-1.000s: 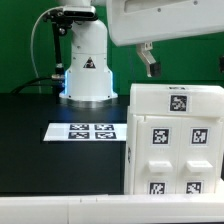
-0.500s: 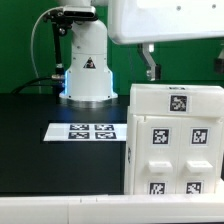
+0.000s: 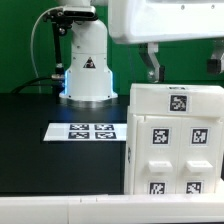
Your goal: Assemble cabinet
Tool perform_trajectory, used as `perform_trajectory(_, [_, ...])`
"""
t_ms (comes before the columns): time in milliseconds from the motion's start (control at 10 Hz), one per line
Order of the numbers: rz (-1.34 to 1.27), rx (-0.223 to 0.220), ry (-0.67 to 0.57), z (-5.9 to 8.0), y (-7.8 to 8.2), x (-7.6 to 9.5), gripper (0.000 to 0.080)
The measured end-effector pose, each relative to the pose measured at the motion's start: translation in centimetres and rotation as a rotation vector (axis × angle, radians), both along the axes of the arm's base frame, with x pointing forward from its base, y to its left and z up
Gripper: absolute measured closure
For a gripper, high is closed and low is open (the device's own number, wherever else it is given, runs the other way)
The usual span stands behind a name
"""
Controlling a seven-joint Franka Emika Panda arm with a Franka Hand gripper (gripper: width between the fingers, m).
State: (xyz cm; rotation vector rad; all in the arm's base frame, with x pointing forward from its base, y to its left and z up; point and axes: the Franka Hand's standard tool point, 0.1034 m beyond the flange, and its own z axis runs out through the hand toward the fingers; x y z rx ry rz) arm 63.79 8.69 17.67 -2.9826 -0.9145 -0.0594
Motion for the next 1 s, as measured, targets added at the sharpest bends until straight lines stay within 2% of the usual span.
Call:
perform_trajectory(100, [0.160,-0.027,0.004,-0.1,0.6,0.3,0.0003])
perform_trajectory(200, [0.201,-0.024,-0.033,0.3,0.4,0.6,0.0003])
perform_trajectory(500, [0.342,-0.048,-0.033,0.2,-0.3,0.4,0.0003])
perform_trajectory(700, [0.661,-0.120,-0.042,-0.4,0.0,0.5,0.0003])
perform_trajectory(800, [0.727,-0.150,-0.045,-0.9,0.5,0.6,0.0003])
perform_trajectory(900, [0.736,-0.149,-0.029,-1.6,0.4,0.4,0.0003])
perform_trajectory(1000, [0.710,-0.147,-0.022,-1.7,-0.3,0.5,0.0003])
